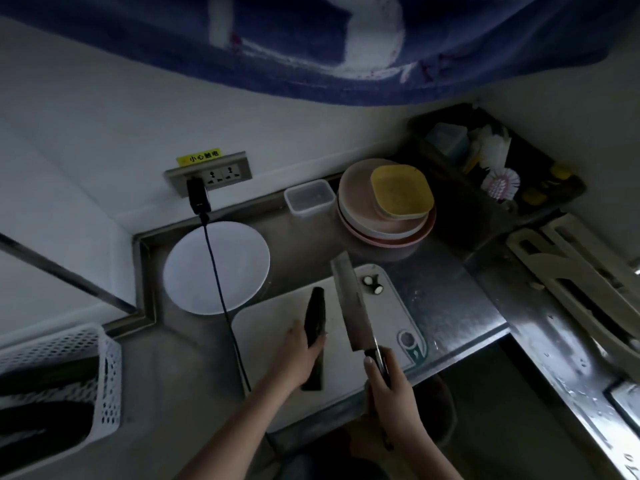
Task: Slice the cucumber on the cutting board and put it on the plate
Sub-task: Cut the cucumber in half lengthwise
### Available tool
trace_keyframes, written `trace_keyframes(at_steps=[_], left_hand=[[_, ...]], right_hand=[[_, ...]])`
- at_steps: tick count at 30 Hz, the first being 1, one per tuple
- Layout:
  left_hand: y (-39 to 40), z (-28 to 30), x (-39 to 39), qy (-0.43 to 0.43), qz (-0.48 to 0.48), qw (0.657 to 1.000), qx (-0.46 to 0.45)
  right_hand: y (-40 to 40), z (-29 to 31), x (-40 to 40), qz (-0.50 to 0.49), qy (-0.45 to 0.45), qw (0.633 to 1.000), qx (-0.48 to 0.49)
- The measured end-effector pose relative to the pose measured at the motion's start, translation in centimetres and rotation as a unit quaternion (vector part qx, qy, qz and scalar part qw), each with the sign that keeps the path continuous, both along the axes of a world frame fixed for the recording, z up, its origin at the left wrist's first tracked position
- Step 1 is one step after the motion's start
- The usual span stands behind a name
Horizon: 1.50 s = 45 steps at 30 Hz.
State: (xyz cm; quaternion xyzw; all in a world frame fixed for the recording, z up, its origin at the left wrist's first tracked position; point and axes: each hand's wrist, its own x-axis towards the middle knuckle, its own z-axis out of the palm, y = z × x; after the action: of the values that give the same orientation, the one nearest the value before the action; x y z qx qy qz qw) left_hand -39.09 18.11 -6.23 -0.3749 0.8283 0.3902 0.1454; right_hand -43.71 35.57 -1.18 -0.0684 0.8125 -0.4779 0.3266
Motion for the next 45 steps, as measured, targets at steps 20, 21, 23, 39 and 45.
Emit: trace_keyframes(at_steps=[20, 21, 23, 39, 45], left_hand=[[3.8, -3.0, 0.7, 0.05, 0.087, 0.981, -0.168], [3.9, -3.1, 0.6, 0.061, 0.096, 0.978, -0.176], [4.2, -3.3, 0.6, 0.089, 0.11, 0.971, -0.192], [3.7, -6.9, 1.1, 0.034, 0.039, 0.971, -0.232], [4.3, -6.8, 0.6, 0.071, 0.067, 0.962, -0.254]], right_hand=[[-2.6, -1.6, 1.8, 0.085, 0.138, 0.977, 0.137], [-2.6, -1.6, 1.9, 0.088, 0.139, 0.977, 0.137], [-2.6, -1.6, 2.2, 0.095, 0.142, 0.976, 0.134], [-3.4, -1.8, 4.1, 0.154, 0.149, 0.956, 0.198], [-3.2, -2.0, 3.8, 0.138, 0.148, 0.958, 0.205]])
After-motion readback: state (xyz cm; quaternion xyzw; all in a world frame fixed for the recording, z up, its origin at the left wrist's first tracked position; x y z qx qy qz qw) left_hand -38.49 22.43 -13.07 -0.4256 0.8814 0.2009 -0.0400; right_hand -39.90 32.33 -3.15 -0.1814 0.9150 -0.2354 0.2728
